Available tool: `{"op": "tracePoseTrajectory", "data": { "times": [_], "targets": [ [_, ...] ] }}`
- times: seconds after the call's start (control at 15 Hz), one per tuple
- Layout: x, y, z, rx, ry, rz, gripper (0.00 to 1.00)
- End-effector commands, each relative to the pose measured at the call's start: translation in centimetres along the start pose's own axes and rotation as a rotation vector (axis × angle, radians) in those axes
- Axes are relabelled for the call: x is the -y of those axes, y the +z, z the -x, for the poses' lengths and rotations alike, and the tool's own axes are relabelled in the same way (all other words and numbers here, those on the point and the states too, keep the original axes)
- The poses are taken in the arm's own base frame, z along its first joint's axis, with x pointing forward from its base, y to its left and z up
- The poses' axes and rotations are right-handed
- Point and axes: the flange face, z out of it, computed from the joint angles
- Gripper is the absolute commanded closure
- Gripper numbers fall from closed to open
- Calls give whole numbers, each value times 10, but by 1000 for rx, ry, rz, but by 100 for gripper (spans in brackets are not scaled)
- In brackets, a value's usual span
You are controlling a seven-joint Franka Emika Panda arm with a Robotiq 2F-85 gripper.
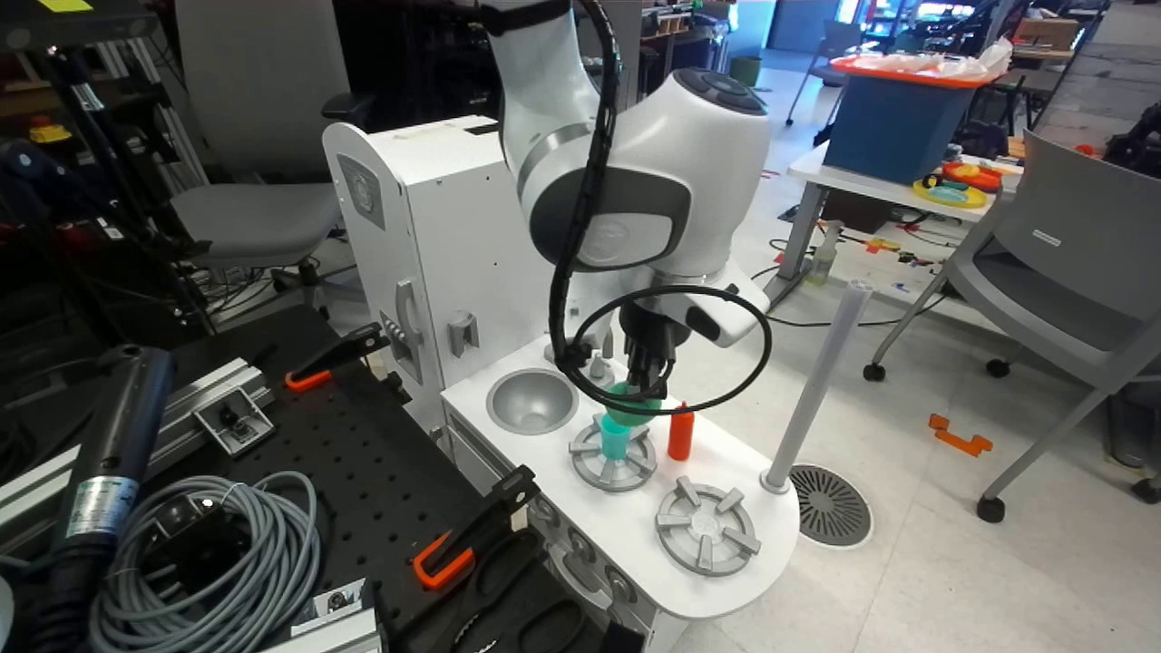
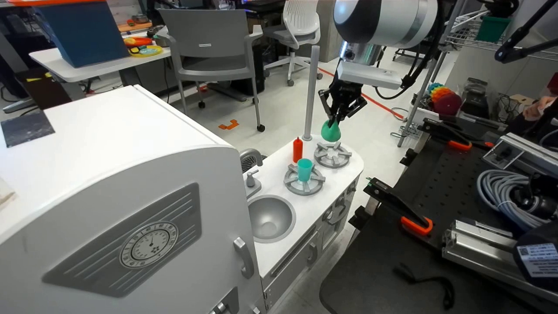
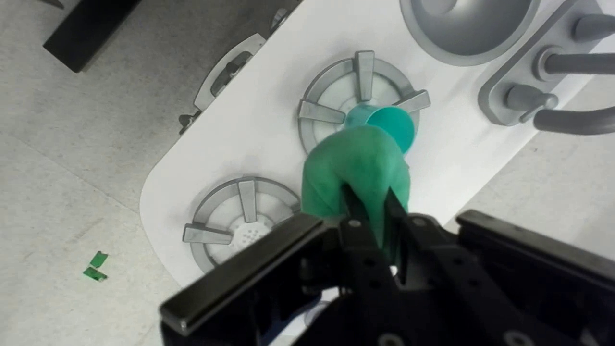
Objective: Remove the green object from the toy sink and put it on the toy stove
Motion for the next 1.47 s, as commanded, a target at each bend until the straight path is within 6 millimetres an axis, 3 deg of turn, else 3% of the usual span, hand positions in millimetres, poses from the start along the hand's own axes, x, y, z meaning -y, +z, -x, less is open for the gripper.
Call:
{"op": "tracePoseTrajectory", "data": {
  "times": [0.0, 0.2, 0.67, 1.0, 1.27, 1.33, 1.4],
  "targets": [
    [-2, 25, -41, 19, 65, 75, 97],
    [-8, 55, -69, 44, 128, 155, 97],
    [1, 131, -107, 79, 211, 221, 97],
    [-15, 151, -125, 88, 323, 294, 97],
    [-16, 149, -136, 87, 384, 326, 97],
    [-16, 150, -138, 84, 392, 331, 85],
    [-16, 150, -141, 69, 397, 342, 61]
  ]
}}
